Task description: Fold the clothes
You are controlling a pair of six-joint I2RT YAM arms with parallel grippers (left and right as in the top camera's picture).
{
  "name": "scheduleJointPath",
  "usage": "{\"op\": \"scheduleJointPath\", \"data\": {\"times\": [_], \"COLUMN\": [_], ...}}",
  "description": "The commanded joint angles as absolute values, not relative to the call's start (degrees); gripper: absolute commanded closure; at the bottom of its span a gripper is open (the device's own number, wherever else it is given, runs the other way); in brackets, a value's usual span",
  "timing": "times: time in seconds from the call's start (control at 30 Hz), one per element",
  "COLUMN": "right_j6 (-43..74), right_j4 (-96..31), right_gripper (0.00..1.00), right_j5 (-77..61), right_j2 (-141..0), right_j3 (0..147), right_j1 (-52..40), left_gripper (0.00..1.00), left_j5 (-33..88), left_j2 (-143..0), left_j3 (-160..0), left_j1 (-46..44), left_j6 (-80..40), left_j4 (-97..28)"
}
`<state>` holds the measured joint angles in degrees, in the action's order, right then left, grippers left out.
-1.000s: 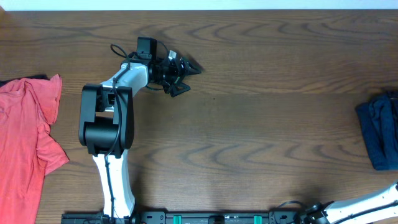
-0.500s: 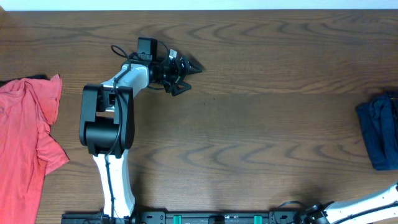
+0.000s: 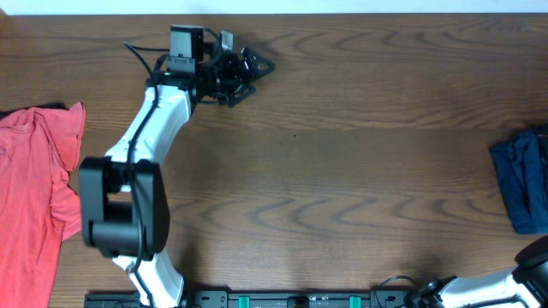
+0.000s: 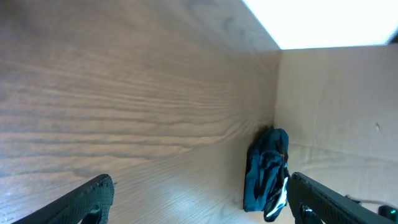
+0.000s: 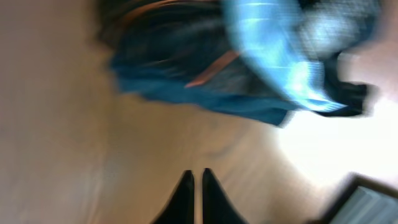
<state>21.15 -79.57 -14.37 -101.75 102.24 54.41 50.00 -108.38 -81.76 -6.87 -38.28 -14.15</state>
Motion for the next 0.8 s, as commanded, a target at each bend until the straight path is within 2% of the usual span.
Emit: {"op": "scheduleJointPath", "data": {"times": [0.0,0.17,0.23,0.47,0.57,0.7,0.77], "right_j6": [11.4,4.8,2.5,-5.8,-15.2,-32.1,-34.4], "right_j4": [-78.4,-75.7,-75.1,-74.3,-73.8,-73.8,-72.6], "right_gripper": [0.86,0.75,0.71,0.67,0.67,0.67,0.64], "right_j5": [-30.4,-33.7,-33.6,-33.7,-37.1,-48.9,-51.1], "right_j2": [-96.0,-87.2,-84.1,-75.8,-74.3,-73.8,-73.9], "right_j3": [102.3,102.3,102.3,102.3,102.3,102.3,102.3], "right_j1": [52.1,46.7,44.2,35.3,31.9,25.9,22.4], "left_gripper": [0.09,0.0,0.02,0.02,0.02,0.02,0.02], "left_j5": [49.0,45.5,41.6,21.5,14.0,6.7,5.4], "left_j2": [-101.3,-86.9,-81.4,-63.0,-56.9,-50.2,-47.6], "left_j3": [-82.0,-82.0,-82.0,-82.0,-82.0,-82.0,-82.0], "left_j1": [-7.2,-7.0,-7.0,-6.9,-6.9,-6.9,-6.9], "left_j6": [-32.8,-27.8,-26.2,-20.5,-19.3,-19.1,-19.1], "left_j4": [-14.2,-18.6,-21.5,-34.7,-40.9,-48.8,-52.2]}}
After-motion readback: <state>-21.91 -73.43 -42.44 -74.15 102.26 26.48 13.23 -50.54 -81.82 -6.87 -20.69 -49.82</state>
